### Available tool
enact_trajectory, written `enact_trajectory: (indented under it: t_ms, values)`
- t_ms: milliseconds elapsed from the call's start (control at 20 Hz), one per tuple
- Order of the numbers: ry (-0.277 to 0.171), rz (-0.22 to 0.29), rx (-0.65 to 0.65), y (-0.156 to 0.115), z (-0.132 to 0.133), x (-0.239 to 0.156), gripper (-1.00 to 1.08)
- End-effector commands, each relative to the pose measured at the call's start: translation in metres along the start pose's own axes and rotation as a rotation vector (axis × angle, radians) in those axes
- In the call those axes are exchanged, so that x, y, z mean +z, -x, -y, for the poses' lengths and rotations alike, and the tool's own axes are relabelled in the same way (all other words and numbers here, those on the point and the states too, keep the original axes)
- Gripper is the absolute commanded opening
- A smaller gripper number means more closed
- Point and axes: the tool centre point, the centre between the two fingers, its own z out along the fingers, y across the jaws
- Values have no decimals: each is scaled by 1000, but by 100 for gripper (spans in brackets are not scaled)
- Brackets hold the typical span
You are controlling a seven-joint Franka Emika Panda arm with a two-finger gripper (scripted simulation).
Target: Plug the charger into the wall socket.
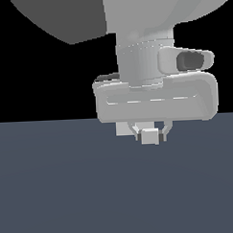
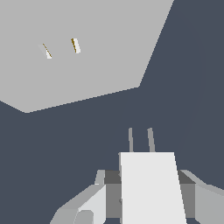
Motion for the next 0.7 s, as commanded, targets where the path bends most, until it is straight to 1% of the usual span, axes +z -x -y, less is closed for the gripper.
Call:
enact_trajectory:
  t_ms: [0, 300, 650]
  values:
    - [-21, -2, -59, -4, 5, -10, -100]
    - [-63, -1, -169, -10, 17, -28, -100]
    - [-89, 2, -231, -12, 23, -38, -100]
